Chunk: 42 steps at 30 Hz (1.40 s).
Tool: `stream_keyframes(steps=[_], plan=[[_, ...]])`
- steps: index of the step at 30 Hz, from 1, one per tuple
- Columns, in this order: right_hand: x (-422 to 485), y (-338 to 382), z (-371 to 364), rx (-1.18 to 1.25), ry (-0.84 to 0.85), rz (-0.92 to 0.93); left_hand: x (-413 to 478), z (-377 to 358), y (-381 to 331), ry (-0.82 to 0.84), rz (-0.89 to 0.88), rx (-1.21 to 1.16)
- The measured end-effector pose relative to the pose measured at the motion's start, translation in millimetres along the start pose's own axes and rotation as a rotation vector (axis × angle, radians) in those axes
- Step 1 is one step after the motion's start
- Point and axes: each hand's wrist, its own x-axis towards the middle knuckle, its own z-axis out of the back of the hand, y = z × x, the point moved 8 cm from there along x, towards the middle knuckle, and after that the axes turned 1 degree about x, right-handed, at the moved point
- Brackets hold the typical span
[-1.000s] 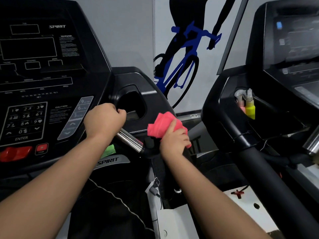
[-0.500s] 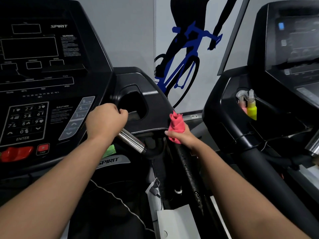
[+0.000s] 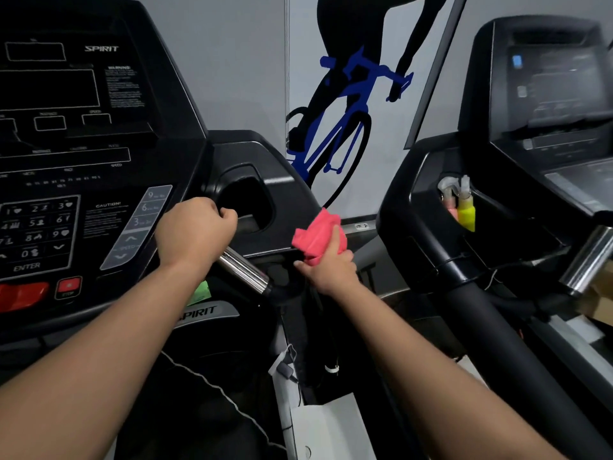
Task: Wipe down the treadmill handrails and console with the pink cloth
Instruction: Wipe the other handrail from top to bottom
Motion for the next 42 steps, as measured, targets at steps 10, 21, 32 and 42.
stream_keyframes(steps=[10,21,32,42], plan=[[-29.5,12.5,19.3,-0.256,-0.026,0.327,-1.0,2.0,2.4,-0.011,0.013,-0.035],[-28.1,22.8,26.3,-0.223,0.232,0.344,-0.7,0.8,3.2,-0.020,0.024,-0.038],[-24.2,29.4,16.5,-0.267,-0.025,0.354,-1.0,1.6,3.4,-0.023,0.037,-0.022],[-16.3,17.9,3.1,-0.436,-0.014,-0.010,-2.9,2.1,5.6,-0.006,0.055,-0.083]])
